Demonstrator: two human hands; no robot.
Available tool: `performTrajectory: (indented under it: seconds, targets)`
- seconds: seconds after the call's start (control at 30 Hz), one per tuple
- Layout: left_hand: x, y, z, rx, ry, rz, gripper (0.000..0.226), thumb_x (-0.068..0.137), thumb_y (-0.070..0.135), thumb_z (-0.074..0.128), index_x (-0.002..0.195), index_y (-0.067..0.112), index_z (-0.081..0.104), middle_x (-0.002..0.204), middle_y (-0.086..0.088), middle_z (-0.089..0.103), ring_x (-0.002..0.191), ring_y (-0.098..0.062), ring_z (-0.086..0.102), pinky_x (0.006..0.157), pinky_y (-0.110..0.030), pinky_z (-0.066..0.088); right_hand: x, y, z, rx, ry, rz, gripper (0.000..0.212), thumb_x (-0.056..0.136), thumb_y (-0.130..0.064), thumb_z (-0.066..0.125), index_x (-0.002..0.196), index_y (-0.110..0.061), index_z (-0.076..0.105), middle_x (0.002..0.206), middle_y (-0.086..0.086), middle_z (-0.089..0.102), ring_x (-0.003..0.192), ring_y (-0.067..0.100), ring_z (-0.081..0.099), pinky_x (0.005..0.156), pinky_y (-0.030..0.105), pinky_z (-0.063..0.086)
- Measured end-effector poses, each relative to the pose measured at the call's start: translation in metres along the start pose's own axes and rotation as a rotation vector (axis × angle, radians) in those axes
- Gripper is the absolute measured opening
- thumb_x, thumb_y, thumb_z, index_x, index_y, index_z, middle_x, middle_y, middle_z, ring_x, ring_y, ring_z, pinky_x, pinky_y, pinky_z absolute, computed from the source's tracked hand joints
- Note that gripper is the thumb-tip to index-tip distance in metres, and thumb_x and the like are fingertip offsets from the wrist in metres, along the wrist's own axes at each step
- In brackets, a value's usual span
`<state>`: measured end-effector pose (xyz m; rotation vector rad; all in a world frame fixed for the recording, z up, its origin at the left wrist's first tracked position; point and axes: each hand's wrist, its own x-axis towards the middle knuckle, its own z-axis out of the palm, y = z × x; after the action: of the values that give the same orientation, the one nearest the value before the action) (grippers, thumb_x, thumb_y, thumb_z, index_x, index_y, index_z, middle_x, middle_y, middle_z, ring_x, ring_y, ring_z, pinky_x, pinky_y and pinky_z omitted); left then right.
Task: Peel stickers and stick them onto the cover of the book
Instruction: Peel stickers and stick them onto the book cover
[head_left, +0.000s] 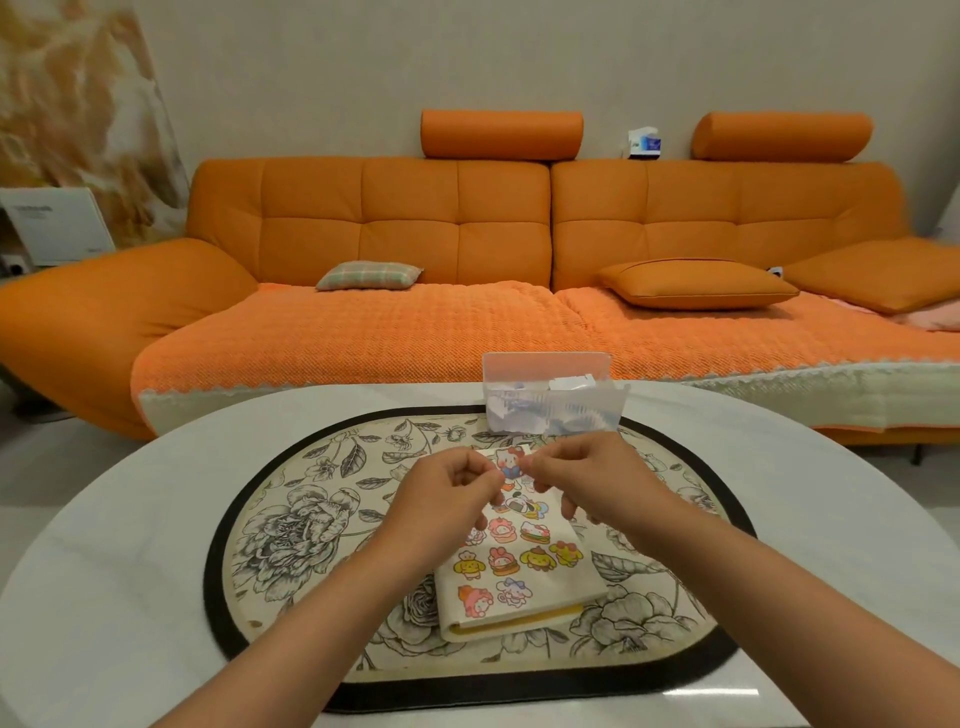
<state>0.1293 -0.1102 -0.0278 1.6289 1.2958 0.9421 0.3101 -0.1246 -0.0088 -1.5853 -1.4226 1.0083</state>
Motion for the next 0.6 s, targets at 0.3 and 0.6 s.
performTrajectory:
  seconds: [0.3, 0.6]
  targets:
    - [-0.004, -0.001, 0.011, 0.193, 0.013, 0.089, 0.012, 0.093, 0.031, 0.064, 0.081, 0.030, 0.066, 0.075, 0.016, 0.071, 0.063, -0.005, 0.063, 0.075, -0.044, 0.058, -0.001, 0.005, -0.007, -0.092, 0.077, -0.079, 0.018, 0.084, -0.035, 0.079, 0.085, -0.017, 0.077, 0.075, -0.002, 0.073, 0.053, 0.012, 0.058, 0.052, 0.025, 0.046]
    - [-0.009, 0.012, 0.007, 0.068, -0.168, -0.163, 0.016, 0.094, 0.031, 0.064, 0.093, 0.019, 0.076, 0.083, 0.012, 0.077, 0.064, -0.010, 0.064, 0.059, -0.028, 0.046, -0.007, 0.011, -0.014, -0.139, 0.031, -0.006, 0.024, 0.091, -0.032, 0.072, 0.082, -0.010, 0.076, 0.065, 0.007, 0.069, 0.045, 0.008, 0.049, 0.042, 0.020, 0.036]
